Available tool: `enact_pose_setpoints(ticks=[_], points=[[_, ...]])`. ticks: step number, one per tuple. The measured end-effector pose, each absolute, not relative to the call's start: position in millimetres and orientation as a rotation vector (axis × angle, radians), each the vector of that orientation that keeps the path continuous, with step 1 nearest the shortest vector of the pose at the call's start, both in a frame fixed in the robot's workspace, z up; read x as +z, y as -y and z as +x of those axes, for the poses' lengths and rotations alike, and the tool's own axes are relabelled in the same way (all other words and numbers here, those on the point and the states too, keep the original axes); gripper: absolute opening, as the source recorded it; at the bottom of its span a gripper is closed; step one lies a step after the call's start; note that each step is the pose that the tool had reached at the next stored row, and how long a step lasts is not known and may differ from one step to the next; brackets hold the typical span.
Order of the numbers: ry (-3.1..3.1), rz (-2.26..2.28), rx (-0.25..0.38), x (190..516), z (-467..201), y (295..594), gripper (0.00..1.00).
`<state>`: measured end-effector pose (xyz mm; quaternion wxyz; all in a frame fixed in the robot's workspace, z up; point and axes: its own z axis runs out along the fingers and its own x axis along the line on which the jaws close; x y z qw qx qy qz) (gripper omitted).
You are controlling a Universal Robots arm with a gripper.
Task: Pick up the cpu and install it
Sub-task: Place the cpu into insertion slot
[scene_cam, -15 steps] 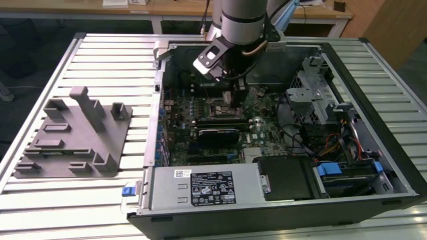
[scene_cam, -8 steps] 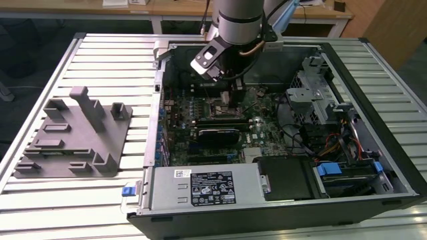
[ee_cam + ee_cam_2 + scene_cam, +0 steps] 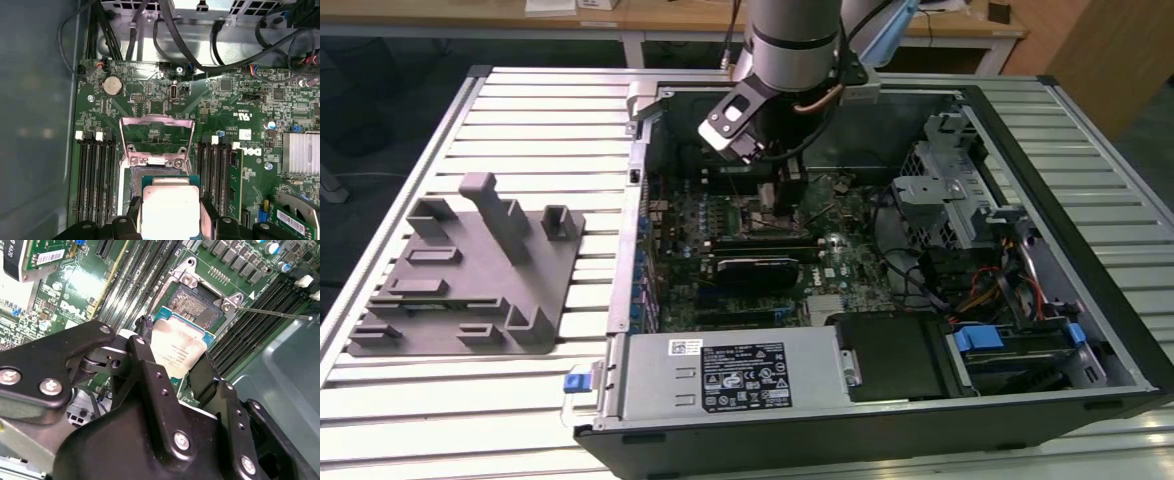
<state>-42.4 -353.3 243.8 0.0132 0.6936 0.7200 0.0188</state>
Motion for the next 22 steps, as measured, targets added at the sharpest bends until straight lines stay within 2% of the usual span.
enact_pose_setpoints(ticks=[22], points=[[-2.233,2.15,0.033,232.8,-42.4,351.6,0.54]])
